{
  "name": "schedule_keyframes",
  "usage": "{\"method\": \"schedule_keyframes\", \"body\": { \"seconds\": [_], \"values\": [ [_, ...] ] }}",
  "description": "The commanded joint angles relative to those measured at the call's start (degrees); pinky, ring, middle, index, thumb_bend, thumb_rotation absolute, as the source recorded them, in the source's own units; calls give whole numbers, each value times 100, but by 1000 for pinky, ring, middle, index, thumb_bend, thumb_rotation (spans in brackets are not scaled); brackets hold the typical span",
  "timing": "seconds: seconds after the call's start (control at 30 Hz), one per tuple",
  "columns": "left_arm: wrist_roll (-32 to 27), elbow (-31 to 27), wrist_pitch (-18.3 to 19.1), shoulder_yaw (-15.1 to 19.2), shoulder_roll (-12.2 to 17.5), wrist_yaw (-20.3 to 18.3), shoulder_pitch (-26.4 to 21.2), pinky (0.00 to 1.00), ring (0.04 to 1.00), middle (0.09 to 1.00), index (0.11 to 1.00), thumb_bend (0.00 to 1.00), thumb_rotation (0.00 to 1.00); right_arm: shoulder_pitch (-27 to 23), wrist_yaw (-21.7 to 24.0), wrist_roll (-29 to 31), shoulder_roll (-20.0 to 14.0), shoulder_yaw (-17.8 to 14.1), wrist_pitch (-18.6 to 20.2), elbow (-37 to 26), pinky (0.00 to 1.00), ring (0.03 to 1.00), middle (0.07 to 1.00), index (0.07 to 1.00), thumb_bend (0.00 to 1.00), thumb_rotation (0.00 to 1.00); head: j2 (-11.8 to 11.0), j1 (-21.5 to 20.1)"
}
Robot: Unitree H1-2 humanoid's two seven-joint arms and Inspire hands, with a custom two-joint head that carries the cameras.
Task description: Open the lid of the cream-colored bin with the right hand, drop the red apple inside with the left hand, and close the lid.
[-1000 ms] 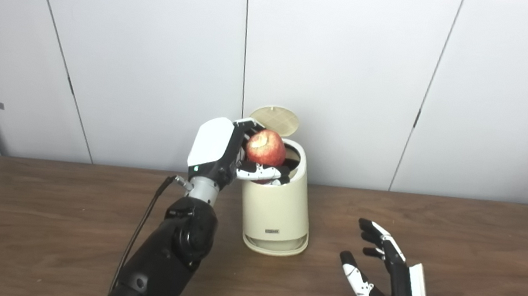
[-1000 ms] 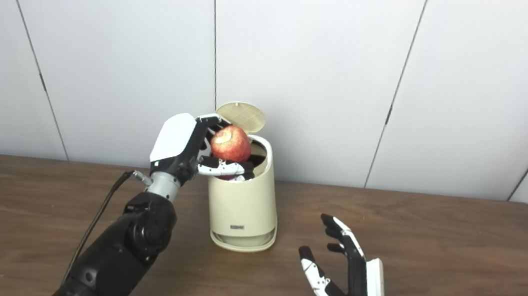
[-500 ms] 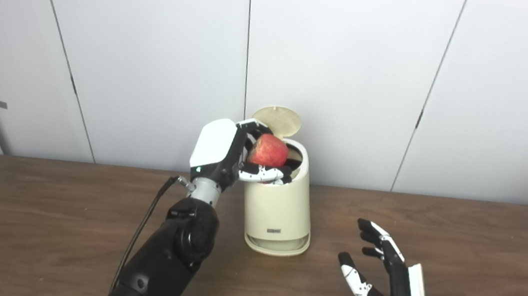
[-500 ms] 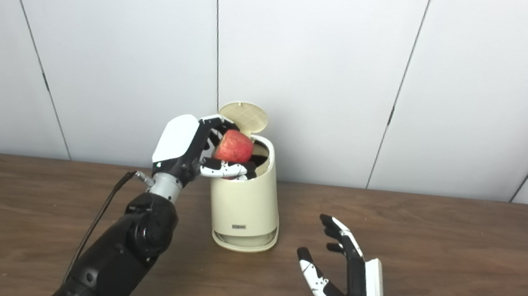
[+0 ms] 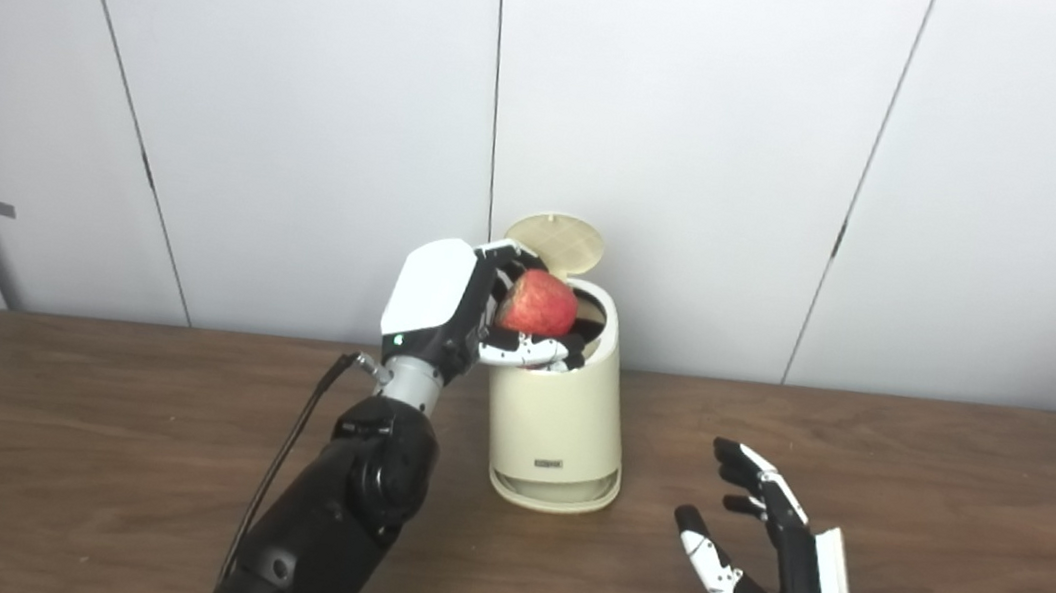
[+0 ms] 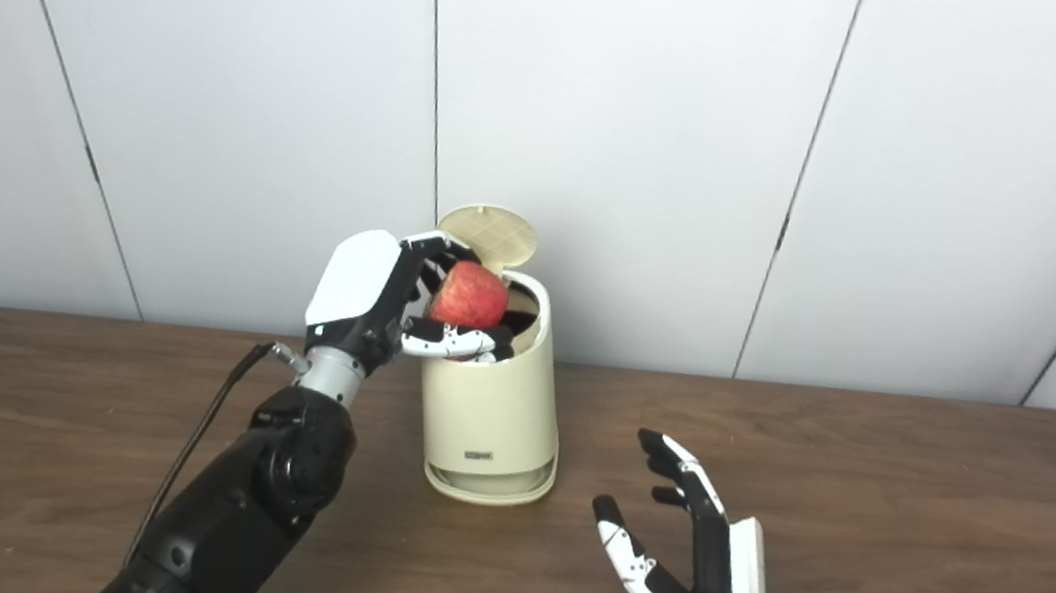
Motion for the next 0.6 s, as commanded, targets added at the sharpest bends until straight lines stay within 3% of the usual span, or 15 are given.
{"method": "schedule_keyframes", "body": {
  "seconds": [0.0,0.57],
  "values": [
    [95,11,2,-106,20,-246,-100,489,585,630,646,1000,189,128,-46,-53,116,82,-84,115,674,774,791,781,190,463,10,-7],
    [480,-563,225,-285,54,-235,244,497,603,661,667,1000,182,125,-31,-88,104,100,-10,75,666,768,788,778,189,456,19,-3]
  ]
}}
